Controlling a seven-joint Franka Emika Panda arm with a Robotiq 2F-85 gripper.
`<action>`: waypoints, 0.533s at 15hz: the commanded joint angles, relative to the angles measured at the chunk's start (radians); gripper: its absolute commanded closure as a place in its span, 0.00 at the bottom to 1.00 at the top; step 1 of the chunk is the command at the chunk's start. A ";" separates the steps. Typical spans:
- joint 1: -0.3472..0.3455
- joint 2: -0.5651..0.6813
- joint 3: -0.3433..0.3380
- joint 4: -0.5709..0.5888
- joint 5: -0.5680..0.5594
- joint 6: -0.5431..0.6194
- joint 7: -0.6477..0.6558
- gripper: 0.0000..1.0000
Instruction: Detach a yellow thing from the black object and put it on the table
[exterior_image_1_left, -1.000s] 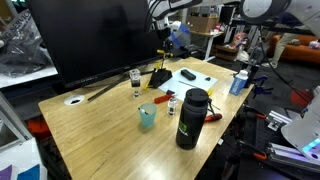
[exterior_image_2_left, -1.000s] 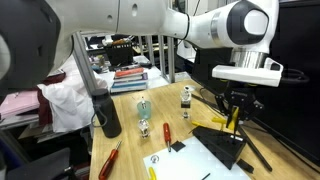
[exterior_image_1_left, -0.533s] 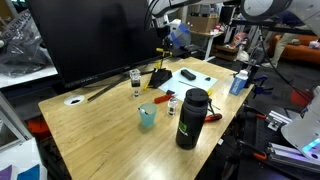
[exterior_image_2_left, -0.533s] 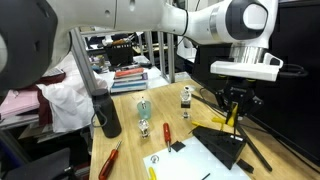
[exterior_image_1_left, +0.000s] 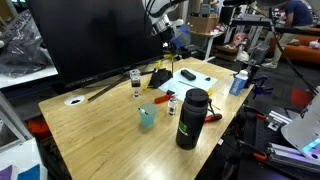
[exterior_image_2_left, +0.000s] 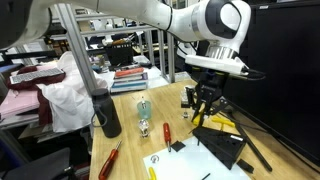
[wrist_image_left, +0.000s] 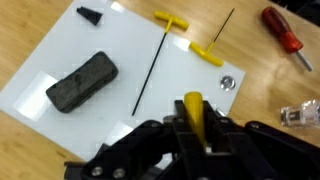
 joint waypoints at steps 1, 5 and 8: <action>0.010 -0.149 0.010 -0.244 -0.030 -0.041 -0.010 0.95; -0.007 -0.190 0.050 -0.389 0.003 -0.143 -0.073 0.95; -0.023 -0.151 0.081 -0.438 0.040 -0.213 -0.149 0.95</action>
